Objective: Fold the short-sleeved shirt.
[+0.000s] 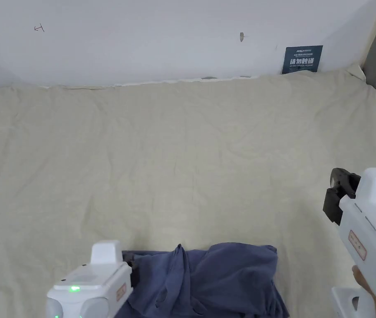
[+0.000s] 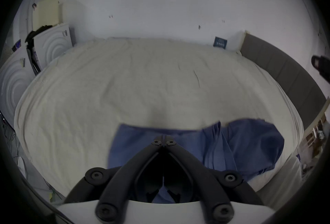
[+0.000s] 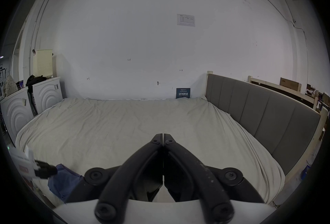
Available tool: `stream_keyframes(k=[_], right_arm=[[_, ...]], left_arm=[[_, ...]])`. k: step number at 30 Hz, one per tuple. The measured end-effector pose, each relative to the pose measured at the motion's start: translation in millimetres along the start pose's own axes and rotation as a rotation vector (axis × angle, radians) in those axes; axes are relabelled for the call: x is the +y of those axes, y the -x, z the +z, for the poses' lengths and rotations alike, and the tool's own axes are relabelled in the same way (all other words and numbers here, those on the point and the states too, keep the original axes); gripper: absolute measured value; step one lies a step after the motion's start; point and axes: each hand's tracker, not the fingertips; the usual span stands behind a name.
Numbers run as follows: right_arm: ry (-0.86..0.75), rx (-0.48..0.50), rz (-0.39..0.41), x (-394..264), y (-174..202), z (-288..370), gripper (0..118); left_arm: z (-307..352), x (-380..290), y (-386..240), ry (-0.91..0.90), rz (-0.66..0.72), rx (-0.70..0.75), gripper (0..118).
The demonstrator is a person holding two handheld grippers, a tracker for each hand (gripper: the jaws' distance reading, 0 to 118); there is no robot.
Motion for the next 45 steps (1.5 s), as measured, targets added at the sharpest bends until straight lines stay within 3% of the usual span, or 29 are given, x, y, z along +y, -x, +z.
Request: stream_keyframes(k=[9, 15, 19, 26, 29, 31, 32, 33, 34, 35, 42, 44, 45], right_arm=[[0.013, -0.020, -0.006, -5.4, -13.1, 1.2, 2], [0.017, -0.039, -0.026, -10.6, -21.9, 3.1, 2], [0.021, -0.034, -0.031, -9.5, -22.1, 3.8, 2], [0.005, -0.023, -0.015, -1.7, -14.0, 5.4, 2], [0.002, -0.017, -0.014, 0.0, -8.3, 4.9, 2], [0.004, -0.013, -0.010, 0.2, -4.2, 4.5, 2], [0.007, -0.009, -0.009, -0.5, -2.2, 3.2, 2], [0.011, -0.006, -0.007, -0.9, -0.4, 2.3, 2], [0.015, -0.002, -0.003, -1.3, 1.9, 1.3, 2], [0.020, 0.000, 0.001, -1.9, 4.2, 0.3, 2], [0.052, 0.009, 0.015, -5.6, 15.8, -9.0, 2], [0.062, 0.009, 0.026, -6.3, 18.7, -11.5, 2], [0.066, 0.010, 0.031, -6.4, 19.6, -12.7, 2]], left_arm=[[-37.1, -37.4, -77.9, 0.141, -0.085, -0.144, 0], [-43.2, -48.3, -92.0, 0.123, -0.113, -0.115, 0], [-32.2, -22.2, -73.4, 0.180, -0.017, -0.196, 0], [17.4, 47.3, 19.4, 0.100, 0.277, -0.534, 2], [18.8, 57.1, 69.0, 0.116, 0.384, -0.543, 5], [15.1, 55.8, 97.8, 0.150, 0.423, -0.524, 30], [11.7, 52.6, 111.0, 0.165, 0.438, -0.501, 51], [8.5, 49.9, 120.9, 0.185, 0.445, -0.480, 86], [4.6, 45.4, 130.2, 0.205, 0.456, -0.455, 109], [3.6, 40.5, 133.2, 0.219, 0.460, -0.453, 118], [-28.7, 4.9, 155.0, 0.302, 0.516, -0.408, 114], [-34.7, -3.0, 149.8, 0.305, 0.514, -0.435, 95], [-36.4, -6.6, 147.4, 0.294, 0.514, -0.445, 75]])
